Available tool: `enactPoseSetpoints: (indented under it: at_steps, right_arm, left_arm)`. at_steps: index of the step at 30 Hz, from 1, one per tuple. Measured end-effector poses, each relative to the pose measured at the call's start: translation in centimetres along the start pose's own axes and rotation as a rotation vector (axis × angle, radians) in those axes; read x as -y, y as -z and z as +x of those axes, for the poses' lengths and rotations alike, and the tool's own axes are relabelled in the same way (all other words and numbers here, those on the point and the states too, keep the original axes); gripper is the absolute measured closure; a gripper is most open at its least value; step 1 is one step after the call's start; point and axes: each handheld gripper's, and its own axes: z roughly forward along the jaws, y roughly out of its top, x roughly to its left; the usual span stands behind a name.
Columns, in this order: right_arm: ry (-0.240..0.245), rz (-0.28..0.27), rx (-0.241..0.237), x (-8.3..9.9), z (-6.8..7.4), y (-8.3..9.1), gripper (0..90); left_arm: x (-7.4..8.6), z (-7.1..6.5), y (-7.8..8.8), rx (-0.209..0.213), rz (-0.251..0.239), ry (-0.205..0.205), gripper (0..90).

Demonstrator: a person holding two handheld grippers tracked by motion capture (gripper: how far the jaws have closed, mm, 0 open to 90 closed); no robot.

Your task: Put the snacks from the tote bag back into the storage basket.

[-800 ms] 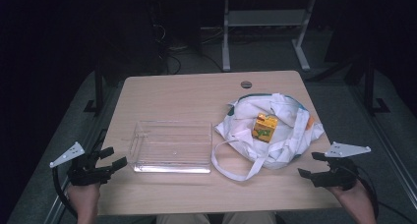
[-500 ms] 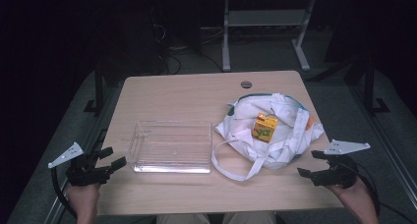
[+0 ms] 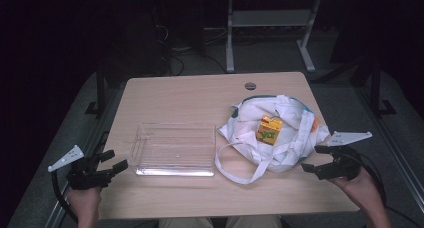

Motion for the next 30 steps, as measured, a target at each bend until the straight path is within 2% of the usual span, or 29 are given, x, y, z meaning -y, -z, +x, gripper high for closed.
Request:
enactPoseSetpoints:
  at_steps: [7, 12, 29, 30]
  right_arm:
    - [0.029, 0.006, -0.001, -1.3, -0.1, 0.1, 14.2]
    - [0.046, 0.025, -0.004, -2.9, -0.3, 0.2, 14.2]
    - [0.084, 0.059, -0.018, -7.5, -1.1, -0.9, 13.9]
    - [0.103, 0.066, -0.019, -8.2, -1.2, -1.0, 13.9]
  left_arm:
    - [0.0, 0.0, 0.0, 0.001, 0.001, 0.000, 12.6]
    - [0.0, -0.1, 0.0, 0.001, -0.006, 0.015, 12.7]
    - [0.0, 0.1, 0.1, 0.001, -0.012, 0.017, 12.6]
    - [0.0, 0.2, 0.1, 0.002, -0.012, 0.017, 12.6]
